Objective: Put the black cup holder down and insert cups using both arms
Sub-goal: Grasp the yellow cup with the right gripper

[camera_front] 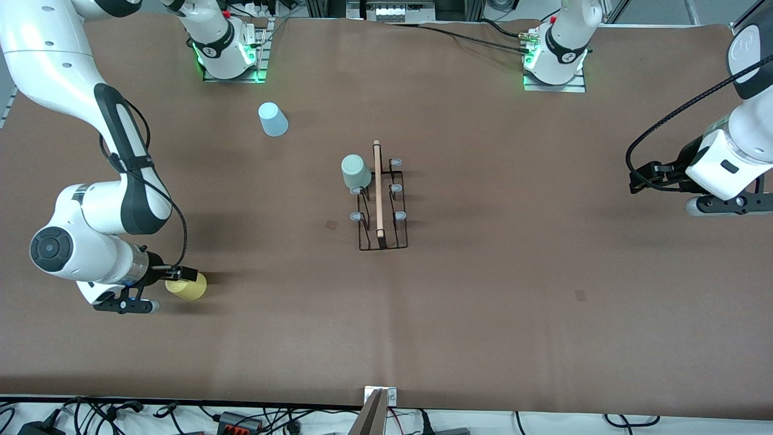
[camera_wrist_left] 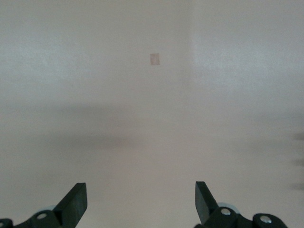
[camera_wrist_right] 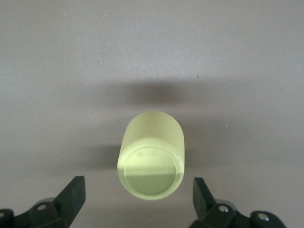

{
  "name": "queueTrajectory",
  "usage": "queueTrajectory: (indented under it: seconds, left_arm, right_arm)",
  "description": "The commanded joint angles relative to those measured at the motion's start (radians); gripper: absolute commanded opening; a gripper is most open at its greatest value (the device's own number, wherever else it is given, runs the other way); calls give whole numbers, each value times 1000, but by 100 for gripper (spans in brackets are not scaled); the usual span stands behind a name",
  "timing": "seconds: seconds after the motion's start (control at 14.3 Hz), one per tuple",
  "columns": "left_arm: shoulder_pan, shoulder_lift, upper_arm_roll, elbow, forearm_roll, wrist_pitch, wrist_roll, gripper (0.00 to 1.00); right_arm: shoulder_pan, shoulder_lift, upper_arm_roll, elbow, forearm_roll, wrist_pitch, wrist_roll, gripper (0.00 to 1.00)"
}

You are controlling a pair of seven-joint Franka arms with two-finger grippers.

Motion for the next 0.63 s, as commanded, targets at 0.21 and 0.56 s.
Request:
queueTrajectory:
  seconds: [0.21,0.56]
  left_arm:
    - [2,-15,-7,-8,18,3,-1,100]
    - [2,-17,-7,-8,17,3,-1,100]
  right_arm:
    - [-11,46,3,20,-18,22,-114,100]
    - [-9,68,1,57,-18,21,-117,100]
